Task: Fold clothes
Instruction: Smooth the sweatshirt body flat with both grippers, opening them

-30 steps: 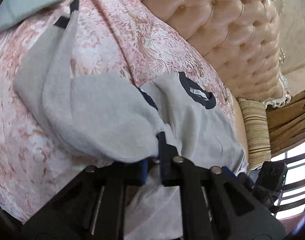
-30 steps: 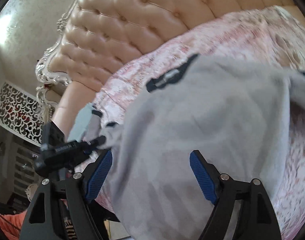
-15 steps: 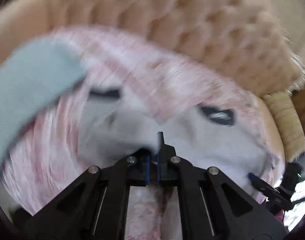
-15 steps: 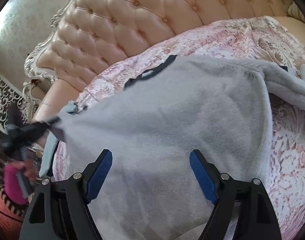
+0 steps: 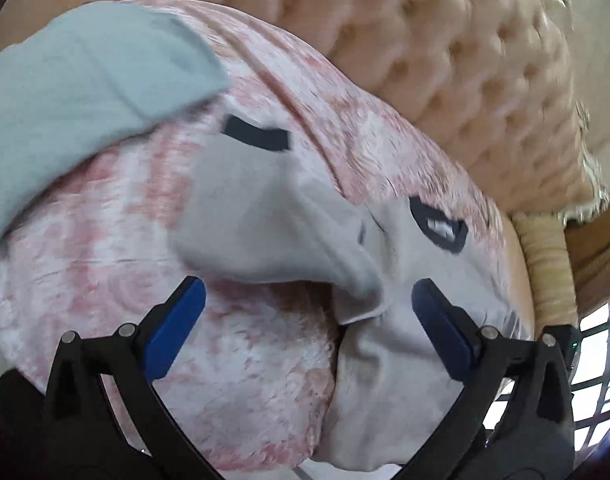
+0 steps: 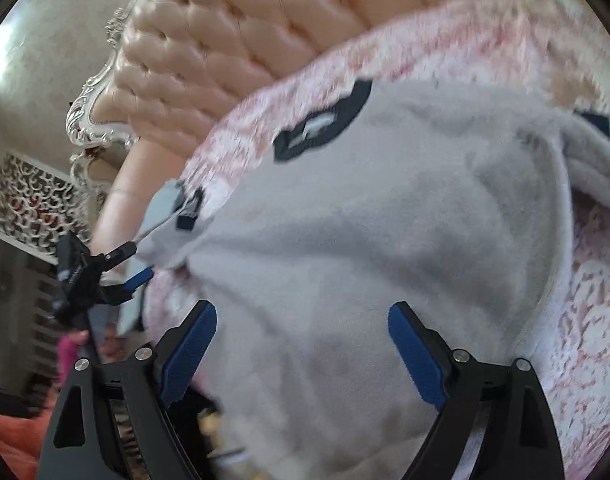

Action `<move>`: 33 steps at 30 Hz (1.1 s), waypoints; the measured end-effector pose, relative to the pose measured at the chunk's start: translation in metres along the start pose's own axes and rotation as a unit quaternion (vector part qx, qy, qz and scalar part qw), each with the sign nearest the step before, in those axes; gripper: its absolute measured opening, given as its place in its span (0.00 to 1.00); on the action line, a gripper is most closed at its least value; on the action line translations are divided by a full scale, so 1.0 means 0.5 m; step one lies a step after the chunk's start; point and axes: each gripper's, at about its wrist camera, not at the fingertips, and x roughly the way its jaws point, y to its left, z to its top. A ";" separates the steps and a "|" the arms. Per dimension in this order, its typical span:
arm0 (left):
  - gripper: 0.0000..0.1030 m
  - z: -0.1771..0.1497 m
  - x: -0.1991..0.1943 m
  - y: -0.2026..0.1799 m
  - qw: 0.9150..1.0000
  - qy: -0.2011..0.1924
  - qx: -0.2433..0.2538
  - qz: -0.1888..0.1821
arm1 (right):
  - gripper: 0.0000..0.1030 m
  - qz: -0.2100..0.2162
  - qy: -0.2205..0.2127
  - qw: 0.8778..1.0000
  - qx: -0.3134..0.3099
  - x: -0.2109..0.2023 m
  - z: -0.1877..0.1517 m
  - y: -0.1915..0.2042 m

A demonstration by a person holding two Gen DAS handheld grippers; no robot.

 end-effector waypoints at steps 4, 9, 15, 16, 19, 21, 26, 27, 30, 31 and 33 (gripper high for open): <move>1.00 0.022 -0.054 -0.025 0.998 -0.043 0.034 0.016 | 0.86 0.029 -0.042 0.998 -0.042 -0.091 0.039 0.038; 1.00 0.063 -0.003 -0.157 0.989 -0.019 0.147 -0.002 | 0.80 -0.090 -0.065 0.987 -0.117 -0.155 0.144 0.040; 0.88 0.054 0.163 -0.283 0.961 0.041 0.270 0.043 | 0.50 -0.177 0.004 0.977 -0.118 -0.083 0.262 -0.047; 0.88 0.049 0.185 -0.290 0.957 0.050 0.283 0.051 | 0.50 -0.183 0.018 0.976 -0.120 -0.066 0.270 -0.055; 0.88 0.029 0.246 -0.298 0.941 0.077 0.319 0.075 | 0.50 -0.194 0.053 0.969 -0.140 -0.024 0.278 -0.080; 0.88 0.014 0.274 -0.293 0.933 0.097 0.335 0.085 | 0.50 -0.208 0.073 0.962 -0.164 0.002 0.279 -0.088; 0.88 -0.010 0.292 -0.270 0.927 0.120 0.343 0.087 | 0.50 -0.213 0.097 0.954 -0.186 0.033 0.280 -0.114; 0.88 -0.014 0.294 -0.268 0.925 0.120 0.348 0.089 | 0.51 -0.208 0.094 0.954 -0.194 0.034 0.279 -0.114; 0.89 -0.022 0.300 -0.269 0.920 0.120 0.361 0.093 | 0.49 -0.214 0.099 0.947 -0.221 0.035 0.272 -0.104; 0.89 -0.022 0.301 -0.269 0.920 0.120 0.360 0.094 | 0.46 -0.216 0.103 0.943 -0.233 0.036 0.267 -0.099; 0.91 -0.020 0.306 -0.269 0.922 0.122 0.355 0.094 | 0.38 -0.219 0.113 0.934 -0.258 0.038 0.256 -0.089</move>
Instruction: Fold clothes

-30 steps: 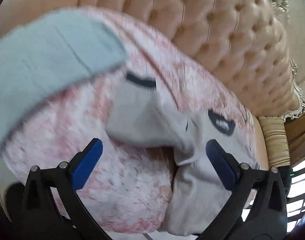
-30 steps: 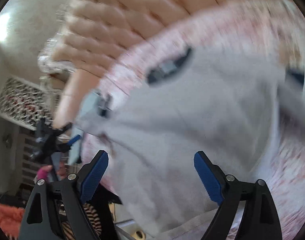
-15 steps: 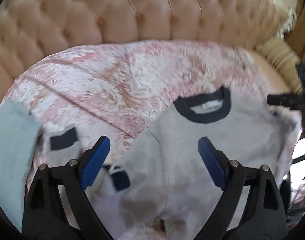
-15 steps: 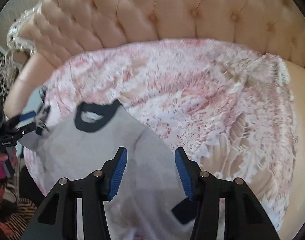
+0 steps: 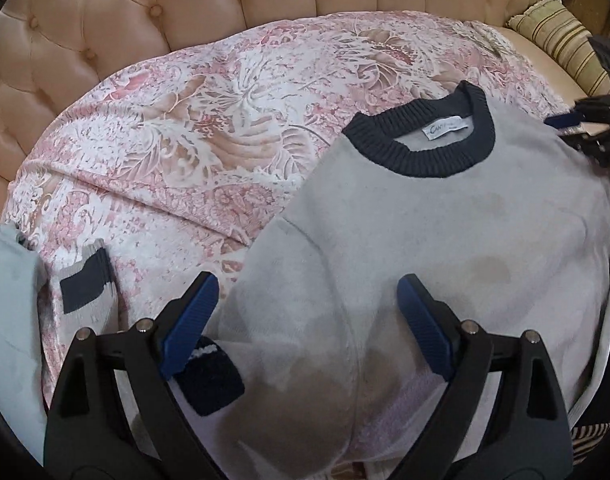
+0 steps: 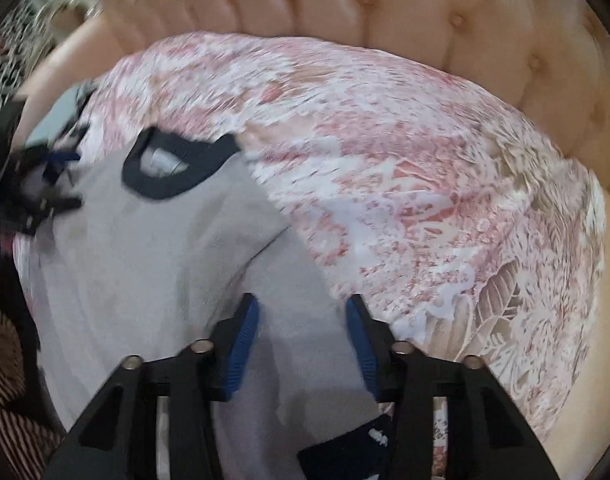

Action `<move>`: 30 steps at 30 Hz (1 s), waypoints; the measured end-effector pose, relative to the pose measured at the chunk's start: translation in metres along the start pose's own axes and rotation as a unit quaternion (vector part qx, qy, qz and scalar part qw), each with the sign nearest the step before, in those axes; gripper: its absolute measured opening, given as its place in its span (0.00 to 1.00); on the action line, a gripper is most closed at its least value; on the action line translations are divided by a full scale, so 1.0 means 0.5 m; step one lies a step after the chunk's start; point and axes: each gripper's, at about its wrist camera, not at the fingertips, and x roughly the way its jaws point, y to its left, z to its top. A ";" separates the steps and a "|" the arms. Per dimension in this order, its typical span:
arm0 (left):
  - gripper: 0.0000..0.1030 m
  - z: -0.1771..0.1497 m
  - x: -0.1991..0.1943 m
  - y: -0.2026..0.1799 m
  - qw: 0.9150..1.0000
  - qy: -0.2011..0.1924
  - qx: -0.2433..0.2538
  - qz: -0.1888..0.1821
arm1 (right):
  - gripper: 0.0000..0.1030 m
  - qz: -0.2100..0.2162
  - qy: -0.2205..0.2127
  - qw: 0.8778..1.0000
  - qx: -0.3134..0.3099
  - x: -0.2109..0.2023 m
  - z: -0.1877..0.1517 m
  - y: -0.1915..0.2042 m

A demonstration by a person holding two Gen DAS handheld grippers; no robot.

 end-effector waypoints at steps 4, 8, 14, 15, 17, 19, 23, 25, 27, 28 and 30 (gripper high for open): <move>0.91 0.002 0.008 0.000 1.000 0.000 -0.007 -0.002 | 0.23 -0.012 0.008 0.999 -0.029 -0.009 -0.007 0.019; 0.93 -0.001 0.018 -0.004 1.000 0.001 -0.004 0.005 | 0.18 -0.030 0.015 0.998 -0.057 -0.012 -0.010 0.037; 0.96 -0.005 0.028 0.000 1.000 -0.003 -0.009 0.005 | 0.04 -0.063 0.015 0.996 -0.064 -0.007 -0.005 0.050; 0.96 -0.005 0.023 0.001 1.000 -0.004 -0.012 -0.002 | 0.04 -0.064 0.013 0.996 -0.061 -0.009 -0.003 0.053; 0.96 -0.008 0.000 0.009 0.999 -0.016 -0.026 -0.031 | 0.04 -0.064 -0.007 0.996 -0.059 -0.029 -0.004 0.065; 0.96 -0.013 -0.027 0.022 0.997 -0.034 -0.039 -0.054 | 0.03 -0.060 -0.034 0.996 -0.058 -0.061 -0.009 0.082; 0.96 -0.020 -0.063 0.048 0.995 -0.050 -0.049 -0.069 | 0.03 -0.067 -0.079 0.993 -0.058 -0.124 -0.032 0.121; 0.96 -0.023 -0.073 0.058 0.995 -0.054 -0.048 -0.068 | 0.03 -0.067 -0.103 0.991 -0.056 -0.161 -0.048 0.144; 0.96 -0.024 -0.072 0.063 0.996 -0.051 -0.040 -0.059 | 0.03 -0.067 -0.118 0.989 -0.056 -0.183 -0.071 0.172; 0.96 -0.024 -0.070 0.065 0.997 -0.049 -0.035 -0.055 | 0.03 -0.066 -0.125 0.988 -0.055 -0.192 -0.085 0.186; 0.96 -0.023 -0.066 0.066 0.998 -0.045 -0.023 -0.046 | 0.03 -0.067 -0.130 0.988 -0.050 -0.199 -0.116 0.210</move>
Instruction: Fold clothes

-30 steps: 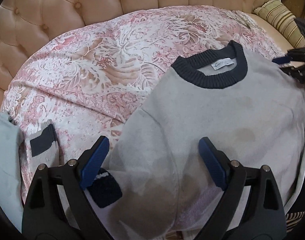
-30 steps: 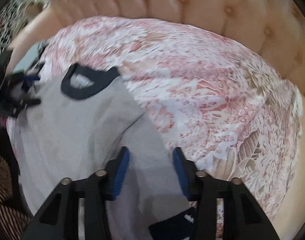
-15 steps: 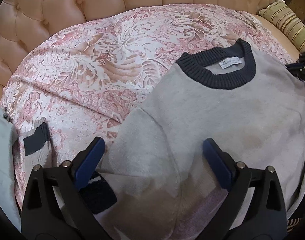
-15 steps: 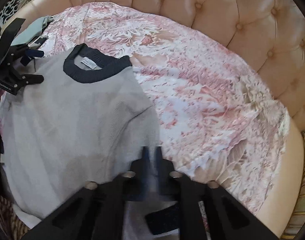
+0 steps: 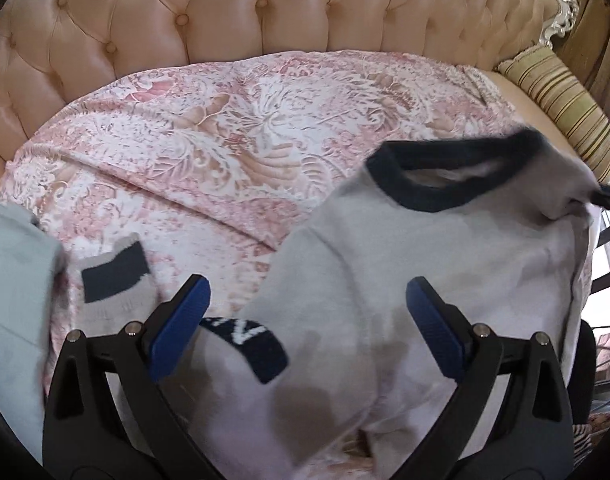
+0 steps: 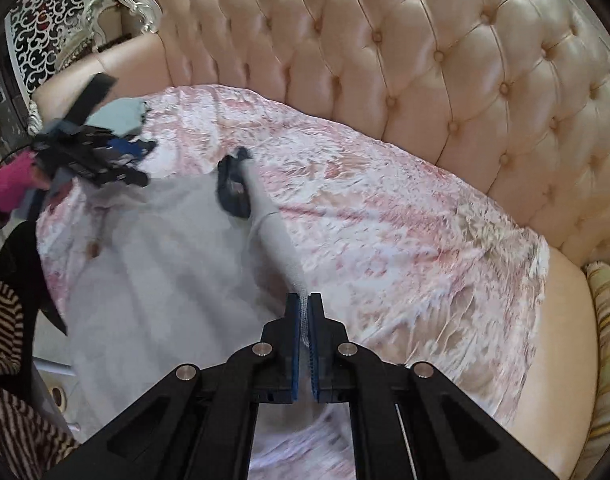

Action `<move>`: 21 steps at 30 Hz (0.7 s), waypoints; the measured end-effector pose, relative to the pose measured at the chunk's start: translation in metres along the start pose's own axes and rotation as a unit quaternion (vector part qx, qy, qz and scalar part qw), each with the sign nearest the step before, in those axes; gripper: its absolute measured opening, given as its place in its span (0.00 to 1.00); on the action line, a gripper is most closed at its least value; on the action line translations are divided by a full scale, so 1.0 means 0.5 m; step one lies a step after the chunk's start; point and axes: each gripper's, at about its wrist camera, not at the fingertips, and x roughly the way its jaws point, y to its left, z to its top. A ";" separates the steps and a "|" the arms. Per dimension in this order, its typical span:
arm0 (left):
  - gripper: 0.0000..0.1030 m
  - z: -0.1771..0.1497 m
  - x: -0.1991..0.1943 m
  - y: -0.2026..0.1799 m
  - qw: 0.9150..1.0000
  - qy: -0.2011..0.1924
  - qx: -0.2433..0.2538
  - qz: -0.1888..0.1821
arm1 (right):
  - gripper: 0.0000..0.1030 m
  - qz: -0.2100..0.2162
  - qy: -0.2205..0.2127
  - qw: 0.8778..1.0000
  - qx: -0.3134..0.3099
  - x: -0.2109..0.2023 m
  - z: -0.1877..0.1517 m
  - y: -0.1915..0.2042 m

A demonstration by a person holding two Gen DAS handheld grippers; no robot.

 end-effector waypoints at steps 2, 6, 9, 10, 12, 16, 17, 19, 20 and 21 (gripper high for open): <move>0.96 0.003 0.000 -0.008 1.000 0.002 0.023 0.009 | 0.03 -0.003 -0.003 1.000 0.017 -0.008 -0.034 0.017; 0.96 0.009 0.002 -0.039 0.996 0.014 0.090 0.020 | 0.03 -0.006 -0.020 0.997 0.075 -0.018 -0.091 0.018; 0.96 0.019 0.008 -0.067 0.985 0.031 0.169 0.034 | 0.03 -0.009 -0.026 0.996 0.089 -0.016 -0.092 0.012; 0.96 0.025 0.013 -0.072 0.980 0.038 0.189 0.040 | 0.03 -0.012 -0.027 0.996 0.089 -0.018 -0.087 0.011; 0.96 0.038 0.017 -0.078 0.974 0.051 0.219 0.039 | 0.03 -0.017 -0.032 0.996 0.085 -0.024 -0.070 0.005; 0.89 0.072 0.006 -0.100 0.954 0.065 0.290 0.033 | 0.03 -0.020 -0.049 0.995 0.087 -0.044 -0.041 -0.014; 0.89 0.079 0.008 -0.105 0.948 0.062 0.310 0.034 | 0.03 -0.018 -0.050 0.995 0.087 -0.046 -0.036 -0.022; 0.89 0.093 0.022 -0.110 0.937 0.060 0.344 0.031 | 0.03 -0.016 -0.052 0.994 0.091 -0.045 -0.037 -0.026; 0.88 0.099 0.039 -0.109 0.932 0.068 0.354 0.030 | 0.03 -0.015 -0.054 0.994 0.095 -0.045 -0.038 -0.030; 0.86 0.103 0.056 -0.107 0.929 0.074 0.361 0.029 | 0.03 -0.013 -0.056 0.994 0.098 -0.044 -0.039 -0.033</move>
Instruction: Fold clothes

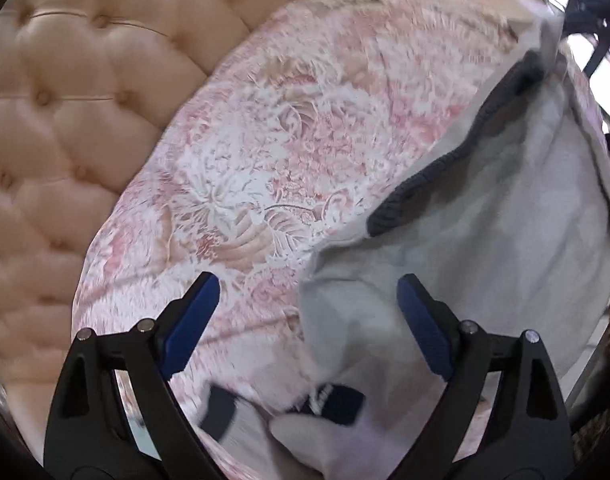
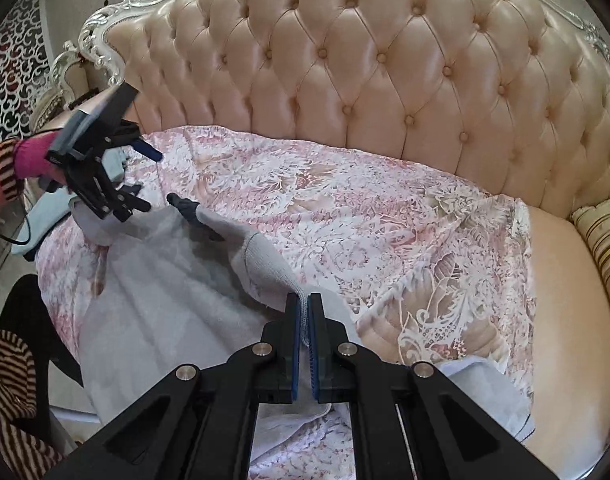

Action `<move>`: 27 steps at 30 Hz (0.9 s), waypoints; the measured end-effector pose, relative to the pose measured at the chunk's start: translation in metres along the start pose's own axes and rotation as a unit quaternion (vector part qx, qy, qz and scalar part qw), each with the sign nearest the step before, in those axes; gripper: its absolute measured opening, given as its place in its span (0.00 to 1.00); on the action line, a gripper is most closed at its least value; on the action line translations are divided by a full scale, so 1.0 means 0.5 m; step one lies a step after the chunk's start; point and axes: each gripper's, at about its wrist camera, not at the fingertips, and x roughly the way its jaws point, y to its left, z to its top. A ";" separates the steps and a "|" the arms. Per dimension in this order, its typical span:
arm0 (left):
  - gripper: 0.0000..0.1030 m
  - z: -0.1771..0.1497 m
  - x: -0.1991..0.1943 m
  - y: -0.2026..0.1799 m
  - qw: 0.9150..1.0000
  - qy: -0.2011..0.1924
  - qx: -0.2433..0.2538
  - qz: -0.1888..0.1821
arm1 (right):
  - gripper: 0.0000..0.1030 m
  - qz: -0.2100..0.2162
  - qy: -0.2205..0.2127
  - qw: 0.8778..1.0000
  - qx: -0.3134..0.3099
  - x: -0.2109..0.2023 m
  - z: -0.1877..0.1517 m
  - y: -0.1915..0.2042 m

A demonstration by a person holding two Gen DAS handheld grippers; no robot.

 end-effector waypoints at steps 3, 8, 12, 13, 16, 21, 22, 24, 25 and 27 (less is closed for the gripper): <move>0.75 0.011 0.027 0.017 0.998 -0.014 -0.007 -0.053 | 0.03 0.003 -0.002 1.000 0.009 0.004 -0.004 -0.008; 0.44 0.028 0.070 0.020 0.994 -0.010 -0.011 -0.107 | 0.04 0.002 0.001 1.000 0.014 0.005 -0.007 -0.015; 0.34 0.034 0.096 0.019 0.992 -0.001 -0.009 -0.124 | 0.04 0.002 0.001 1.000 0.022 0.007 -0.001 -0.029; 0.30 0.035 0.099 0.020 0.992 0.000 -0.012 -0.128 | 0.04 0.002 0.001 1.000 0.021 0.007 0.001 -0.029; 0.18 0.034 0.100 0.025 0.990 -0.001 -0.025 -0.139 | 0.04 0.000 0.002 1.000 0.023 0.009 0.003 -0.032; 0.08 0.025 0.075 0.027 0.990 -0.021 -0.044 -0.135 | 0.04 -0.006 0.005 1.000 0.031 0.017 0.001 -0.038; 0.07 0.025 0.065 0.024 0.991 -0.028 -0.046 -0.126 | 0.04 -0.011 0.005 0.999 0.030 0.016 0.001 -0.038; 0.07 0.024 0.039 0.013 0.993 -0.042 -0.049 -0.103 | 0.04 -0.019 0.007 0.999 0.029 0.015 0.002 -0.038; 0.07 0.024 0.026 0.007 0.993 -0.049 -0.050 -0.091 | 0.04 -0.023 0.007 0.999 0.028 0.014 0.002 -0.039; 0.07 0.016 -0.010 -0.003 0.994 -0.065 -0.048 -0.071 | 0.04 -0.041 0.007 0.999 0.027 0.007 0.003 -0.039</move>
